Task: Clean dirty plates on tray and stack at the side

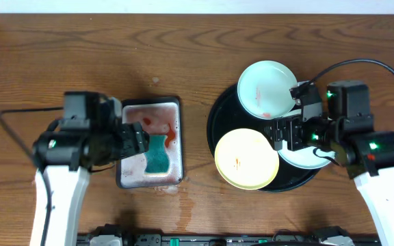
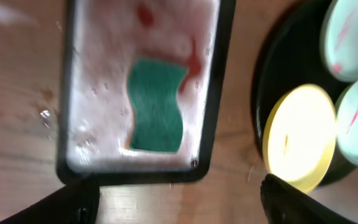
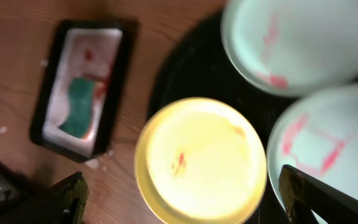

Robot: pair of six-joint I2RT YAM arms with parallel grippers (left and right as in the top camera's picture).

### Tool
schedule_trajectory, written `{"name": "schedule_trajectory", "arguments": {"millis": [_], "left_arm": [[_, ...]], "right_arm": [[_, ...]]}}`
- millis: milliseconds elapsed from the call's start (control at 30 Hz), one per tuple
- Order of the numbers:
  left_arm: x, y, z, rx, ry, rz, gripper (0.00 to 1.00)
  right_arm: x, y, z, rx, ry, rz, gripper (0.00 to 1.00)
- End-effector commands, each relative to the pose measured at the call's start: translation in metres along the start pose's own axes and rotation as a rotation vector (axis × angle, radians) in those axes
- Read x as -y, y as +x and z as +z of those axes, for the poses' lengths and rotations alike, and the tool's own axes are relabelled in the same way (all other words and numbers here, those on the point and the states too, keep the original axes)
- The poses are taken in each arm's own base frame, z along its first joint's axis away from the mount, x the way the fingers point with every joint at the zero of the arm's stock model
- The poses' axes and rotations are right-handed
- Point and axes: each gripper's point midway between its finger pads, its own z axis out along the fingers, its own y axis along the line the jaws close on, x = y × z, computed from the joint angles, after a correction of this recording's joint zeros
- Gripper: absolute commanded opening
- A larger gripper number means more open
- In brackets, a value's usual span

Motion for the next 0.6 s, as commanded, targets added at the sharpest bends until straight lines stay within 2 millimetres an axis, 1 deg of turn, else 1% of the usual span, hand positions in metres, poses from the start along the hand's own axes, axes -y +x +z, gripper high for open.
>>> {"name": "schedule_trajectory", "arguments": {"millis": [0,67,133,200,267,333,400,433,467,567], "left_arm": [[0.003,0.014,0.026,-0.122,-0.006,0.022,0.77],[0.002,0.019,0.046,-0.172,-0.040,0.040,0.70],[-0.005,0.020,0.066,-0.195,-0.114,0.046,0.66],[-0.016,0.019,0.085,-0.201,-0.214,0.044,0.66],[-0.024,0.020,0.101,-0.215,-0.284,0.032,0.65],[-0.027,0.021,0.117,-0.236,-0.319,0.031,0.64],[-0.033,0.024,0.132,-0.268,-0.349,0.026,0.55],[-0.038,0.026,0.138,-0.282,-0.373,0.001,0.54],[-0.042,0.028,0.144,-0.298,-0.389,-0.021,0.52],[-0.048,0.032,0.162,-0.335,-0.412,-0.039,0.42]], "right_arm": [[0.025,0.002,0.004,-0.029,0.129,0.158,0.96],[0.030,0.010,0.010,-0.075,0.145,0.197,0.95],[0.033,0.016,0.016,-0.115,0.153,0.229,0.94],[0.036,0.021,0.021,-0.151,0.160,0.250,0.86],[0.039,0.028,0.026,-0.188,0.169,0.279,0.83],[0.041,0.034,0.029,-0.226,0.178,0.293,0.74],[0.043,0.040,0.032,-0.261,0.184,0.306,0.67],[0.044,0.043,0.034,-0.277,0.187,0.312,0.64],[0.045,0.046,0.035,-0.293,0.191,0.317,0.64],[0.047,0.056,0.038,-0.339,0.199,0.333,0.64]]}}
